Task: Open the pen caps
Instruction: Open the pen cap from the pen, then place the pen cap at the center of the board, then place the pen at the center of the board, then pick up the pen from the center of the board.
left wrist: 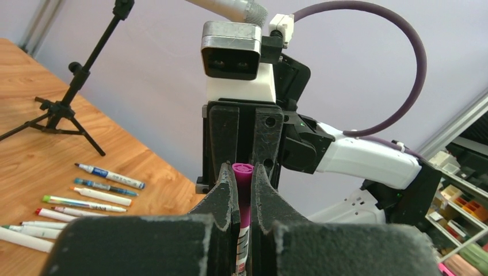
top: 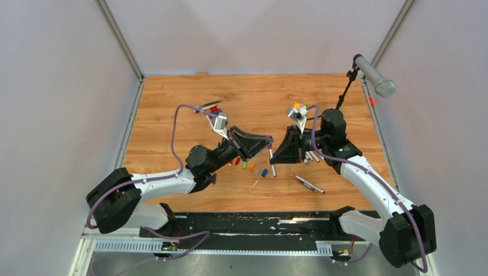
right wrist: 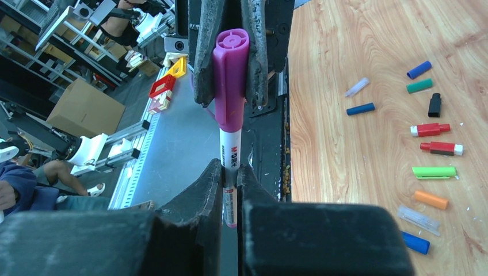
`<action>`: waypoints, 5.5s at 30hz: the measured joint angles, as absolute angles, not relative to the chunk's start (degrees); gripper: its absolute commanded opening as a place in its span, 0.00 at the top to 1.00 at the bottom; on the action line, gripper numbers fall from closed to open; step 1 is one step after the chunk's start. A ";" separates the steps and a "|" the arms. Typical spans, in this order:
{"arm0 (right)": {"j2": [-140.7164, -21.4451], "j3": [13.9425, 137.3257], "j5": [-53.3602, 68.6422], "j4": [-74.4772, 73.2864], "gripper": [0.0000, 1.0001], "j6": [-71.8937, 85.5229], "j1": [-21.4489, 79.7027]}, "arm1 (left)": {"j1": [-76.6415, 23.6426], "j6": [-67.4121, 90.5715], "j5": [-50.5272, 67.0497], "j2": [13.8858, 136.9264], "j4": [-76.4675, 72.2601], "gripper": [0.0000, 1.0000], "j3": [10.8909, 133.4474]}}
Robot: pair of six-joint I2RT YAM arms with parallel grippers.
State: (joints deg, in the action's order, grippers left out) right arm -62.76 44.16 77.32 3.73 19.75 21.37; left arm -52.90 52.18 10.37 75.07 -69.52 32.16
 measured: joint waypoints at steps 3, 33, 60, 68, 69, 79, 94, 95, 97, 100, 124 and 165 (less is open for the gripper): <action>-62.63 43.38 76.90 3.99 1.00 19.35 21.47 | -53.15 51.86 9.28 74.56 -68.99 1.00 31.48; -54.61 42.57 64.34 -24.84 1.00 -18.15 17.12 | -47.16 35.88 -8.08 43.46 -35.64 1.00 33.85; -56.05 42.61 41.41 -41.08 0.98 -40.42 6.44 | -48.56 53.93 -11.66 61.14 20.47 0.99 30.41; -56.07 42.61 41.41 -41.32 0.98 -40.66 6.44 | -48.97 53.93 -14.24 66.70 20.84 0.90 31.35; -56.12 42.61 41.41 -41.36 0.98 -40.69 6.44 | -48.99 53.91 -14.39 67.48 20.80 0.89 31.40; -56.38 42.61 41.41 -41.82 0.96 -41.30 6.44 | -49.01 53.71 -15.57 71.92 20.73 0.72 32.51; -56.71 42.61 40.75 -42.76 0.95 -42.35 6.17 | -49.01 52.31 -16.03 65.65 23.59 0.49 34.92; -56.71 42.61 40.32 -42.89 0.95 -42.54 6.17 | -49.01 51.79 -16.05 64.10 23.62 0.43 35.24; -56.88 42.72 38.70 -43.72 0.94 -43.46 6.15 | -49.01 49.93 -16.23 60.88 23.40 0.31 35.44; -58.08 43.07 35.35 -45.65 0.93 -45.43 6.15 | -48.99 46.41 -16.62 55.64 23.16 0.07 35.35; -76.05 39.97 16.03 -49.39 0.72 -51.11 5.52 | -48.16 39.72 -18.79 33.82 19.62 0.00 25.87; -60.14 52.51 48.38 -58.81 0.65 -47.03 4.29 | -21.08 35.42 -15.86 83.48 20.14 0.11 61.01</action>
State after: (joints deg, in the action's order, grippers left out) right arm -60.14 52.51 48.38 -58.81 -47.03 4.29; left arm -21.08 35.42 -15.86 83.48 20.14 61.01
